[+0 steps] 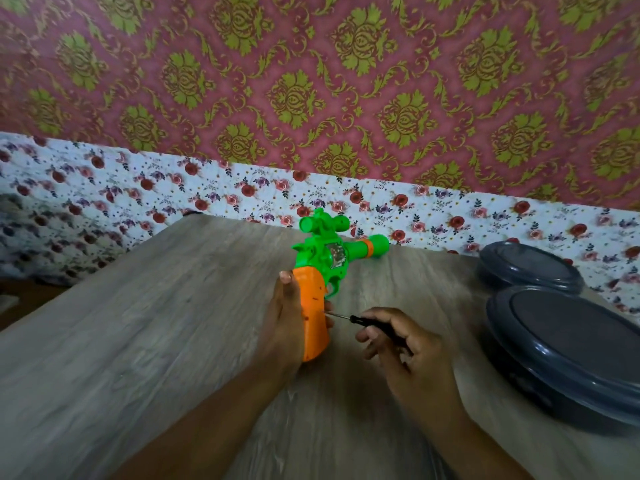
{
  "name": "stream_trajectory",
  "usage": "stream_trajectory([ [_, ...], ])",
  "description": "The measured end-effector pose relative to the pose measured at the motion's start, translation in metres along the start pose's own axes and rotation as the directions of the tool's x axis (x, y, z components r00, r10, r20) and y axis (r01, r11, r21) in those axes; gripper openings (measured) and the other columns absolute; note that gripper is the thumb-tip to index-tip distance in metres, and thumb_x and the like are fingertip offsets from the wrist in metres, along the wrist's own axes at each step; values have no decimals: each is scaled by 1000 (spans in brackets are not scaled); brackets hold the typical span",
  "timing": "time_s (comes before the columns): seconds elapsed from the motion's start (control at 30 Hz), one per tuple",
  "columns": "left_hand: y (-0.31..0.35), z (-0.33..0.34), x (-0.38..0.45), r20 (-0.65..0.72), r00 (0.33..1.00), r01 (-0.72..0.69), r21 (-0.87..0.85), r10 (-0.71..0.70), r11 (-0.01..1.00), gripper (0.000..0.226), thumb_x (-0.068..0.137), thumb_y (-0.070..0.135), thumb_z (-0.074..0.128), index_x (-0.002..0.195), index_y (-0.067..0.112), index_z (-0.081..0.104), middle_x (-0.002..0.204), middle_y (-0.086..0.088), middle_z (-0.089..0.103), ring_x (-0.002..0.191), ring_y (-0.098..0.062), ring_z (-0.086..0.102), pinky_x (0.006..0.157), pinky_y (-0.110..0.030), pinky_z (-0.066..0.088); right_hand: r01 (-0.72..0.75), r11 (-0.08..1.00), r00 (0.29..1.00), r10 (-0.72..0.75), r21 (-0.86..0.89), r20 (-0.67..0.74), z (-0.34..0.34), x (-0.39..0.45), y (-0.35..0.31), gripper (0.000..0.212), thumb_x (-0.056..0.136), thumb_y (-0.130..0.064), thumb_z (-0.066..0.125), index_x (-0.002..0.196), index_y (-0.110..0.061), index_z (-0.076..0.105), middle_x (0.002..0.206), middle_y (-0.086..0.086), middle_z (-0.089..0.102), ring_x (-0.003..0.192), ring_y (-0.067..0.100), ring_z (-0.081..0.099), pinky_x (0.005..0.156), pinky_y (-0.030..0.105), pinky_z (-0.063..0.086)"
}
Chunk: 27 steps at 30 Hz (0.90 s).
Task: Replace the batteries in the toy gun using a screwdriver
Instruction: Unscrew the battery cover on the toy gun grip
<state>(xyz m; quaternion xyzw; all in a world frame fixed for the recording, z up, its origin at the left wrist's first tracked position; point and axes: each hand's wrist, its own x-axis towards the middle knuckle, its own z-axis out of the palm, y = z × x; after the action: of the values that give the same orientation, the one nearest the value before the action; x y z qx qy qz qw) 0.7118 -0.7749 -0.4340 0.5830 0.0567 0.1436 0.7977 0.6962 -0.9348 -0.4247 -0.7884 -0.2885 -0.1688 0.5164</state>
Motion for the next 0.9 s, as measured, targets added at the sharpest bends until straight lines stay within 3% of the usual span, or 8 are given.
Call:
stream_trajectory([
  [0.13, -4, -1, -3, 49, 998, -34, 130, 28, 991, 66, 70, 67, 17, 107, 28, 56, 80, -8, 71, 62, -14, 67, 60, -23, 54, 84, 994, 995, -80, -64, 62, 4, -1, -2, 23, 86, -38, 47, 102, -38, 64, 78, -21, 67, 68, 2, 66, 57, 24, 54],
  [0.23, -3, 0, -4, 53, 998, -52, 154, 44, 987, 68, 74, 70, 15, 109, 27, 55, 79, -9, 69, 66, -16, 66, 65, -25, 53, 173, 964, 983, -156, -201, 99, 7, -2, -1, 25, 90, -40, 43, 110, -36, 57, 72, -29, 59, 66, -4, 63, 58, 20, 53],
  [0.4, -7, -1, 1, 38, 999, -6, 142, 0, 990, 98, 65, 75, 18, 137, 14, 43, 79, -8, 68, 65, -13, 66, 68, -29, 52, 149, 967, 989, -141, -205, 53, 3, -2, 5, 42, 90, -61, 29, 97, -32, 59, 62, -5, 63, 52, 15, 60, 47, 42, 50],
  [0.47, -8, -1, 2, 37, 999, 7, 102, -11, 995, 100, 63, 76, 20, 137, 14, 44, 79, -9, 67, 67, -17, 65, 71, -33, 51, 145, 966, 989, -135, -216, 58, 4, -2, 7, 38, 90, -59, 33, 96, -31, 59, 61, -2, 62, 51, 17, 60, 47, 44, 50],
  [0.67, -8, 0, 3, 24, 1000, -11, 106, 9, 994, 98, 63, 74, 18, 141, 18, 40, 83, -9, 66, 64, -15, 65, 58, -26, 53, 173, 958, 983, -156, -229, 94, 10, -5, 7, 30, 89, -40, 40, 95, -20, 62, 63, 1, 64, 51, 17, 61, 48, 42, 50],
  [0.8, -7, -1, 5, 28, 1000, 11, 109, -14, 994, 80, 88, 67, 9, 128, 13, 51, 79, -9, 65, 65, -16, 64, 61, -27, 51, 160, 966, 986, -148, -202, 77, 9, -5, 5, 32, 88, -41, 39, 97, -20, 61, 62, 2, 63, 52, 18, 61, 48, 44, 50],
  [0.9, -6, -1, 5, 27, 1000, 6, 110, -9, 994, 78, 89, 65, 8, 120, 13, 58, 78, -8, 66, 65, -16, 64, 65, -30, 51, 152, 970, 988, -142, -190, 65, 9, -5, 3, 32, 87, -40, 39, 98, -20, 62, 60, 4, 61, 51, 21, 60, 47, 45, 49],
])
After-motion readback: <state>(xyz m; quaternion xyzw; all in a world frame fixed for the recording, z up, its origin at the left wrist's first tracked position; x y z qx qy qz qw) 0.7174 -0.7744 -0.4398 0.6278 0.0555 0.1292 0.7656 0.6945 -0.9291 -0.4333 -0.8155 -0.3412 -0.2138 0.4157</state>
